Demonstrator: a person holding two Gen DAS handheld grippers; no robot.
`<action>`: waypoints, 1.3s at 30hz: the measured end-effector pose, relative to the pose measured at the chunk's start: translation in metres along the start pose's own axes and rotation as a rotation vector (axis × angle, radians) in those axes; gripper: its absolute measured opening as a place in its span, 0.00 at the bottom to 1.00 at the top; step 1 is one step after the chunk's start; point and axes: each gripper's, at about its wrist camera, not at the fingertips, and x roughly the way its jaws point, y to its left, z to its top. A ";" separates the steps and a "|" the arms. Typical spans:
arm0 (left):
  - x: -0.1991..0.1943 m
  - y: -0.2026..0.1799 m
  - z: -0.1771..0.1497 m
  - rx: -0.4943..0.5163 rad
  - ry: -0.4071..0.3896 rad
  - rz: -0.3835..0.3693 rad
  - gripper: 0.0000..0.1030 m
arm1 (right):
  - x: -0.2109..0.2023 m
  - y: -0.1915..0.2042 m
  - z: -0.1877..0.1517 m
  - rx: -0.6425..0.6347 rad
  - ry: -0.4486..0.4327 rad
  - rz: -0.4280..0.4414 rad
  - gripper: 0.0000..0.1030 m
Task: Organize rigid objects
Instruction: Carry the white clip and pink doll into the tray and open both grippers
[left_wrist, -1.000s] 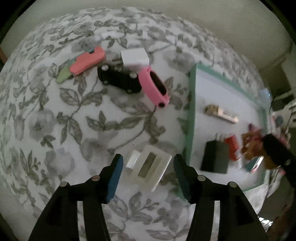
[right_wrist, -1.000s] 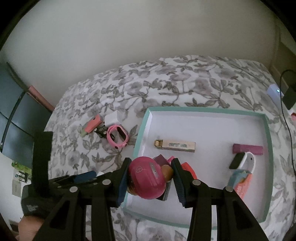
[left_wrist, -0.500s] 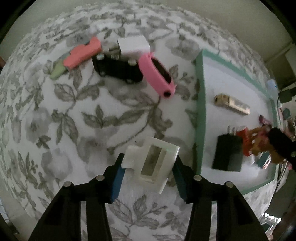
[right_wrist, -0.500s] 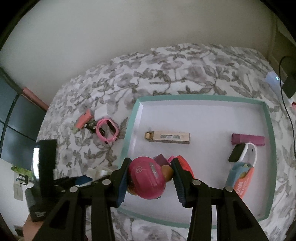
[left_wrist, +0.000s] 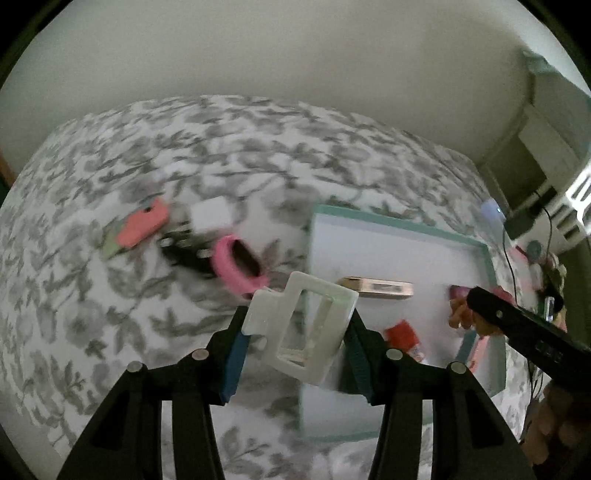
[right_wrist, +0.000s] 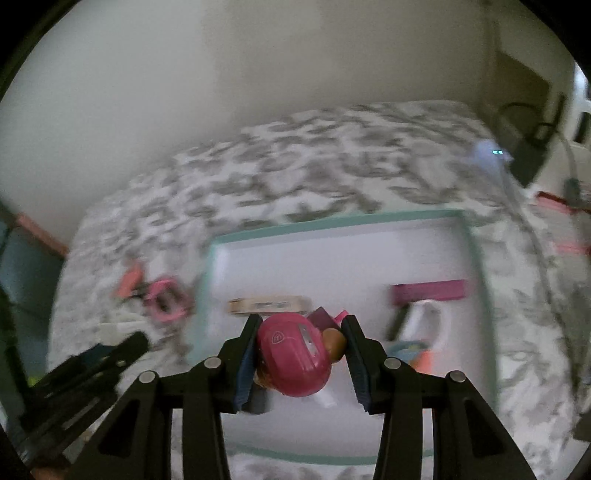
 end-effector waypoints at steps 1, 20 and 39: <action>0.003 -0.007 0.000 0.018 0.003 -0.007 0.50 | 0.001 -0.006 0.001 0.005 -0.002 -0.036 0.45; 0.038 -0.085 -0.009 0.200 0.024 0.014 0.57 | 0.003 -0.047 0.011 0.109 -0.009 -0.089 0.45; 0.014 -0.039 0.008 0.006 -0.030 0.055 0.73 | 0.003 -0.041 0.010 0.072 -0.007 -0.102 0.53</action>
